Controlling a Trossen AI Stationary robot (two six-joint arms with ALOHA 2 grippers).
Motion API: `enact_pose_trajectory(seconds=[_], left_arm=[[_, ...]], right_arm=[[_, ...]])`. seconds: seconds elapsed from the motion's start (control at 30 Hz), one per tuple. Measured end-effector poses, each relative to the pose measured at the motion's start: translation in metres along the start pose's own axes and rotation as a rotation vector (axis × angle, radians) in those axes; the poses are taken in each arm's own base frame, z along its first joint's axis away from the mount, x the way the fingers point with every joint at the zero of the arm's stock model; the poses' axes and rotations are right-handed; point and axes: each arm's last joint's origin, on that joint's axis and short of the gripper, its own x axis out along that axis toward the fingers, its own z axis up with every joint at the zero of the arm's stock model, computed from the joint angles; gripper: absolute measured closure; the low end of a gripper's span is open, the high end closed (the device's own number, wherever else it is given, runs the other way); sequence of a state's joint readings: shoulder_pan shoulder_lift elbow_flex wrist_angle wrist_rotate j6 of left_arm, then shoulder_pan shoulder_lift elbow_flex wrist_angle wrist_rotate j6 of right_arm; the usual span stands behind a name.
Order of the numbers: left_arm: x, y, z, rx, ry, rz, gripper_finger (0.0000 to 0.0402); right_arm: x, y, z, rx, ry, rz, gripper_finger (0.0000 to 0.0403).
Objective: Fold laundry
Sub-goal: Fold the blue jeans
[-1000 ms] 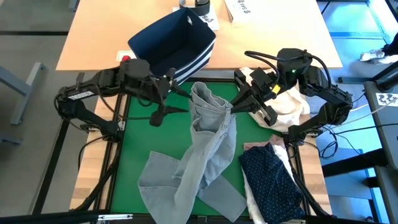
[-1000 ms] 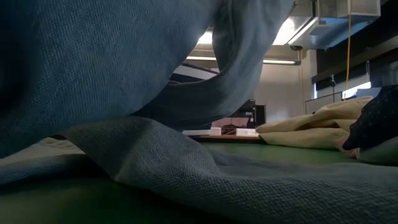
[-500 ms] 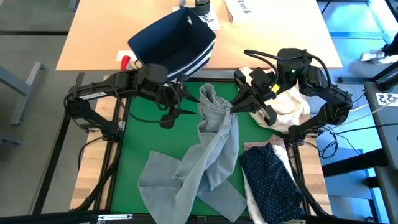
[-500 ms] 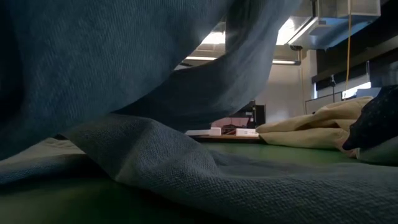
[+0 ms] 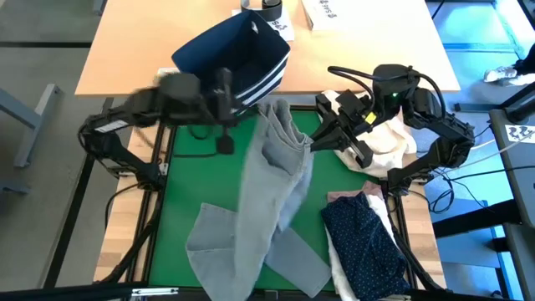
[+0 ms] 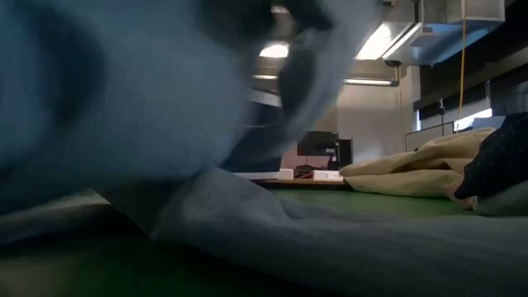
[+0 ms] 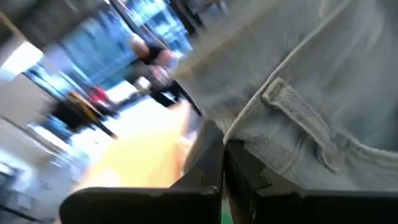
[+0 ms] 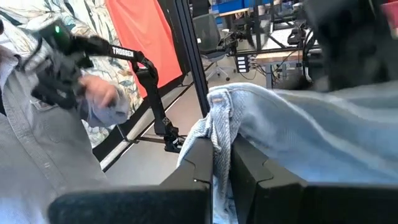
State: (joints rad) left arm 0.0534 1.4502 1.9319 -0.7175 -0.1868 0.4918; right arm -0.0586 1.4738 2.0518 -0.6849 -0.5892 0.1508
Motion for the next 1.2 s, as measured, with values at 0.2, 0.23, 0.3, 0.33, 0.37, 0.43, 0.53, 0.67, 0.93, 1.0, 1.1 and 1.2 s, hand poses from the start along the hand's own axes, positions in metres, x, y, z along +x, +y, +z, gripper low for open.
enact_pose_trajectory(seconds=[0.2, 0.23, 0.3, 0.33, 0.37, 0.43, 0.53, 0.67, 0.93, 1.0, 1.1, 1.2], left_arm=[[-0.068, 0.028, 0.048, 0.069, -0.214, 0.135, 0.0400], [-0.077, 0.031, 0.053, 0.073, -0.245, 0.152, 0.0400], [-0.090, 0.037, 0.061, 0.072, -0.300, 0.184, 0.0401], [-0.096, 0.040, 0.064, 0.064, -0.326, 0.201, 0.0401], [-0.101, 0.043, 0.066, 0.057, -0.348, 0.215, 0.0401], [-0.110, 0.047, 0.069, 0.048, -0.380, 0.235, 0.0401], [-0.114, 0.049, 0.072, 0.050, -0.421, 0.242, 0.0401], [-0.114, 0.045, 0.073, 0.050, -0.447, 0.189, 0.0401], [-0.107, 0.022, 0.083, 0.084, -0.493, 0.075, 0.0401], [-0.109, 0.016, 0.092, 0.081, -0.590, 0.035, 0.0401], [-0.118, 0.006, 0.105, 0.073, -0.763, -0.054, 0.0401], [-0.124, -0.004, 0.115, 0.064, -0.884, -0.117, 0.0401]], right_arm=[[-0.001, -0.003, 0.003, -0.048, -0.033, -0.111, 0.0381], [-0.001, -0.004, 0.004, -0.068, -0.051, -0.146, 0.0381], [-0.002, -0.005, 0.010, -0.115, -0.109, -0.227, 0.0381], [-0.002, -0.005, 0.013, -0.141, -0.145, -0.260, 0.0381], [-0.003, -0.005, 0.017, -0.172, -0.183, -0.285, 0.0380], [-0.005, -0.004, 0.025, -0.209, -0.261, -0.303, 0.0375], [-0.005, -0.002, 0.031, -0.230, -0.321, -0.273, 0.0376], [-0.005, -0.002, 0.028, -0.175, -0.303, -0.260, 0.0382], [0.028, 0.028, 0.017, -0.140, -0.255, -0.066, 0.0381], [0.037, 0.038, 0.023, -0.189, -0.330, 0.061, 0.0381], [0.045, 0.054, 0.028, -0.254, -0.415, 0.226, 0.0381], [0.048, 0.070, 0.027, -0.291, -0.432, 0.306, 0.0381]])
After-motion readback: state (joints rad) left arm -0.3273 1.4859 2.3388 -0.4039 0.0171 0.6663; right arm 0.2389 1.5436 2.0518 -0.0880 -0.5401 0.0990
